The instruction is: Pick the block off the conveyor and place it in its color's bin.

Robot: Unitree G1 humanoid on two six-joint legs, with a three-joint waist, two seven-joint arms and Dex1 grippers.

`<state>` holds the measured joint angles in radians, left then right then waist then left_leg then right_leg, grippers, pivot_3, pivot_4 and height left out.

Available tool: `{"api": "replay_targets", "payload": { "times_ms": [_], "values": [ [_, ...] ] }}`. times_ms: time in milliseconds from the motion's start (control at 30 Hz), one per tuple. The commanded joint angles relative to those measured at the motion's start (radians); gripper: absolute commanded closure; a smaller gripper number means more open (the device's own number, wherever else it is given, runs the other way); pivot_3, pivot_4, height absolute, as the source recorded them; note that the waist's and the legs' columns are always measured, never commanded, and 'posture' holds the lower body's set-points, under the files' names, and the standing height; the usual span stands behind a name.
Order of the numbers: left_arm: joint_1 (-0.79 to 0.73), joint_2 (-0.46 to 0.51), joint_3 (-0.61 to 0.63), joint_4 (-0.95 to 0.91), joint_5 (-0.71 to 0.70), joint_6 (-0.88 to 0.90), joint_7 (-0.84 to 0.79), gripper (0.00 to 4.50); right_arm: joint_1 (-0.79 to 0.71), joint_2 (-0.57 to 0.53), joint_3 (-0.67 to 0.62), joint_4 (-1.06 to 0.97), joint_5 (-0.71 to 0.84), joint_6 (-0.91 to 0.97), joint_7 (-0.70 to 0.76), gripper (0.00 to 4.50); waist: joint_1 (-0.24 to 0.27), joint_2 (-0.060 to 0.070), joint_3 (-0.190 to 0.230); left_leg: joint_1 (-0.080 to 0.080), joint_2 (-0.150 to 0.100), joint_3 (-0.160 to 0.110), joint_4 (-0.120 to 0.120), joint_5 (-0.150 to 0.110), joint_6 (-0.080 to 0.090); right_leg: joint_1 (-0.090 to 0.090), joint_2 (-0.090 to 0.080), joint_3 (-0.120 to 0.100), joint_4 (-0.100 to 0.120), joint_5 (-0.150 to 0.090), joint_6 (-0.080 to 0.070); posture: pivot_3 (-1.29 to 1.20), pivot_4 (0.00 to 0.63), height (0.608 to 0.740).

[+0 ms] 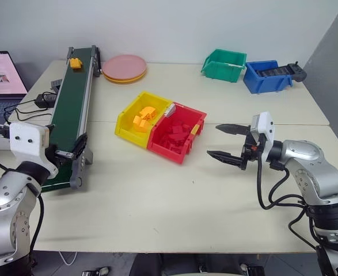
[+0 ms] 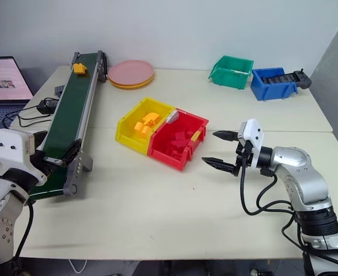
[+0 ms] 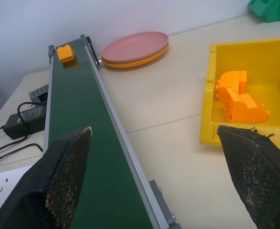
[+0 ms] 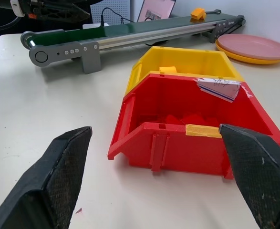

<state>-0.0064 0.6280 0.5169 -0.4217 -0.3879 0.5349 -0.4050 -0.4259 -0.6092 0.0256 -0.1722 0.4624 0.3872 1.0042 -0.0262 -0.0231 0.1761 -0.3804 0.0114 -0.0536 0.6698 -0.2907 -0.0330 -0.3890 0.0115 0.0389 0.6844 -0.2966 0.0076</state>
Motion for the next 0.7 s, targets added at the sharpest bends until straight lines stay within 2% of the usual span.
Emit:
{"api": "replay_targets", "payload": {
  "times_ms": [33,700],
  "values": [
    [-0.003,0.010,0.059,-0.011,-0.004,-0.023,0.011,0.10,-0.023,0.003,-0.004,-0.024,0.016,-0.008,0.016,0.00,0.000,0.000,0.000,0.000,0.000,0.000,0.000,0.000,0.000,0.000,0.000,0.000,0.000,0.000,0.000,0.00,0.150,0.740],
    [0.078,-0.008,0.108,-0.063,-0.013,0.041,0.061,0.10,-0.075,-0.006,0.021,0.003,0.020,0.011,0.071,0.00,0.000,0.000,0.000,0.000,0.000,0.000,0.000,0.000,0.000,0.000,0.000,0.000,0.000,0.000,0.000,0.00,0.150,0.740]
  ]
}}
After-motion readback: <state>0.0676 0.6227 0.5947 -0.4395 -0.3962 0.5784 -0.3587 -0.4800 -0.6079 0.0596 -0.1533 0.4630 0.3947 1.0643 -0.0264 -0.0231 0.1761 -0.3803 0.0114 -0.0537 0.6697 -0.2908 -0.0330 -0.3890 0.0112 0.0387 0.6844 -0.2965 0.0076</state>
